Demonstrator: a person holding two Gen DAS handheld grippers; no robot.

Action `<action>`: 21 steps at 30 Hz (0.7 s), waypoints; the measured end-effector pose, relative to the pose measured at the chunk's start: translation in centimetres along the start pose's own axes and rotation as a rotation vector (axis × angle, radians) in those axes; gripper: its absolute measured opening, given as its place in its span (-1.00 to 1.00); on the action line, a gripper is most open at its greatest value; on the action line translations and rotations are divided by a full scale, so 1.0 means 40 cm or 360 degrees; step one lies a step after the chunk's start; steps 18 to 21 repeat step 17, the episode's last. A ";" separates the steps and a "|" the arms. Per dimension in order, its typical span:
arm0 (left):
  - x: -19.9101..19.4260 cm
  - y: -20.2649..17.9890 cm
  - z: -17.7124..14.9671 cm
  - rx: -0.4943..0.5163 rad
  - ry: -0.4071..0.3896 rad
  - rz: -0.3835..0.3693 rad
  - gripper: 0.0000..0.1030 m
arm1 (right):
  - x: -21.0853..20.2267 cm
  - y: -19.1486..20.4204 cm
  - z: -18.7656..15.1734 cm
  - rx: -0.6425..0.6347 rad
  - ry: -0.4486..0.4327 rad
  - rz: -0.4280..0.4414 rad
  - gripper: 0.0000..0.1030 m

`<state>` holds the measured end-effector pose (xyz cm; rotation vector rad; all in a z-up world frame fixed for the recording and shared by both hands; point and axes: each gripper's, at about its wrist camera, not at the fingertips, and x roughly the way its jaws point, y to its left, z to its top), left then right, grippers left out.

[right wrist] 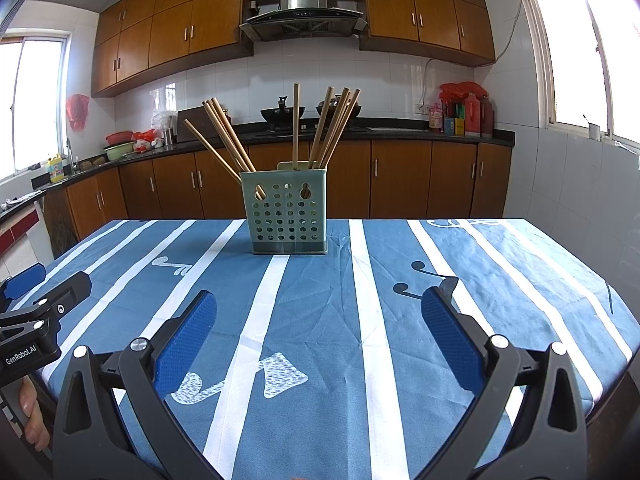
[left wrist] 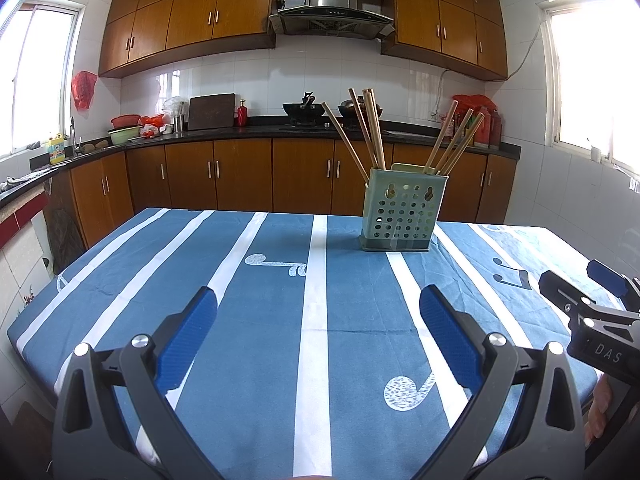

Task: Organize utensils

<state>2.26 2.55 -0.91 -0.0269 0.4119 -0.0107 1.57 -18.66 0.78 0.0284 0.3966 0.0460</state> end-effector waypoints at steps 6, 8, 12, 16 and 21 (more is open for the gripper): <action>-0.007 0.000 0.002 0.0011 -0.0013 0.0000 0.92 | 0.000 -0.001 0.001 0.0002 0.0000 0.0001 0.97; -0.008 0.000 0.006 0.0016 -0.0019 0.0004 0.92 | 0.000 0.002 -0.004 0.0007 0.0001 -0.0001 0.97; -0.008 0.003 0.006 0.0006 -0.0004 0.0002 0.92 | 0.000 0.005 -0.008 0.0011 0.0001 -0.0003 0.97; -0.007 0.009 0.009 -0.0003 0.0005 -0.0006 0.92 | 0.000 0.006 -0.008 0.0011 0.0002 -0.0004 0.97; -0.007 0.010 0.010 -0.0005 0.0007 -0.0006 0.92 | -0.001 0.008 -0.009 0.0012 0.0002 -0.0003 0.97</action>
